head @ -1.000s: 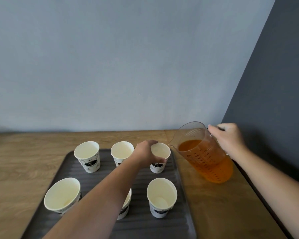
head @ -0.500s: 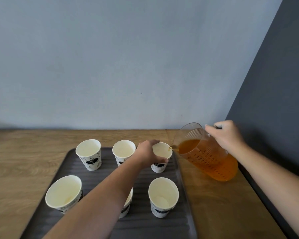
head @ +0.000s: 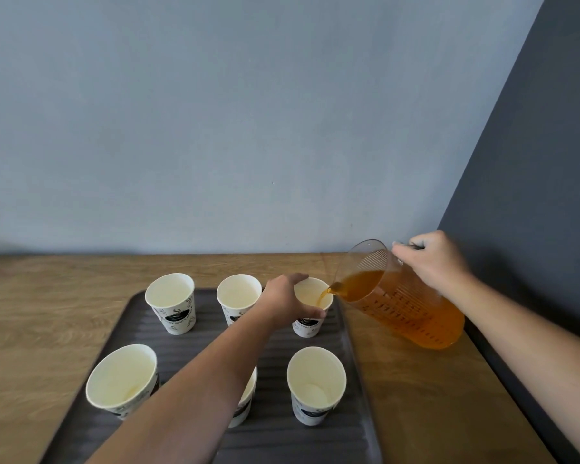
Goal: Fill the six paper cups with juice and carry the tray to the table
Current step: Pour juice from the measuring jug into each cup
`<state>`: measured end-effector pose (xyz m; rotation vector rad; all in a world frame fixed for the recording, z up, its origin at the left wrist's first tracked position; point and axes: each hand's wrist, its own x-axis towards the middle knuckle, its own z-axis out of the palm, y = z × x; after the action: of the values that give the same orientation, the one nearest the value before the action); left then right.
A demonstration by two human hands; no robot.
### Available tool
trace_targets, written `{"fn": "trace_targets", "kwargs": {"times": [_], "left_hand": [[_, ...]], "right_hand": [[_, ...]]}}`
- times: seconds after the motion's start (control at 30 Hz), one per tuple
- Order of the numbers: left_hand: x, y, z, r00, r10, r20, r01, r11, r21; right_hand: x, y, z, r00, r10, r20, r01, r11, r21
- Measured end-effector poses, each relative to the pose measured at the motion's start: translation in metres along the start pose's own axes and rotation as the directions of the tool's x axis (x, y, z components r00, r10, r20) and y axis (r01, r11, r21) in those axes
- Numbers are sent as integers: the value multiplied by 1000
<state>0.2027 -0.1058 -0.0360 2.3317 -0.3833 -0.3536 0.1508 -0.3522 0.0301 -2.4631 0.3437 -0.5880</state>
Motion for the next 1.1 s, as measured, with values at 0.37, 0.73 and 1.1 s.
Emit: {"fn": "trace_targets", "kwargs": {"times": [0.37, 0.73, 1.1], "left_hand": [[-1, 0, 0, 1000, 5, 2, -5, 1000, -31], [-3, -3, 1, 1000, 14, 23, -13, 999, -41], [-7, -8, 4, 1000, 25, -1, -25, 998, -54]], "right_hand": [[3, -1, 1, 999, -38, 13, 39, 998, -39], [5, -5, -2, 998, -63, 16, 64, 994, -85], [8, -4, -3, 998, -59, 18, 61, 993, -106]]}}
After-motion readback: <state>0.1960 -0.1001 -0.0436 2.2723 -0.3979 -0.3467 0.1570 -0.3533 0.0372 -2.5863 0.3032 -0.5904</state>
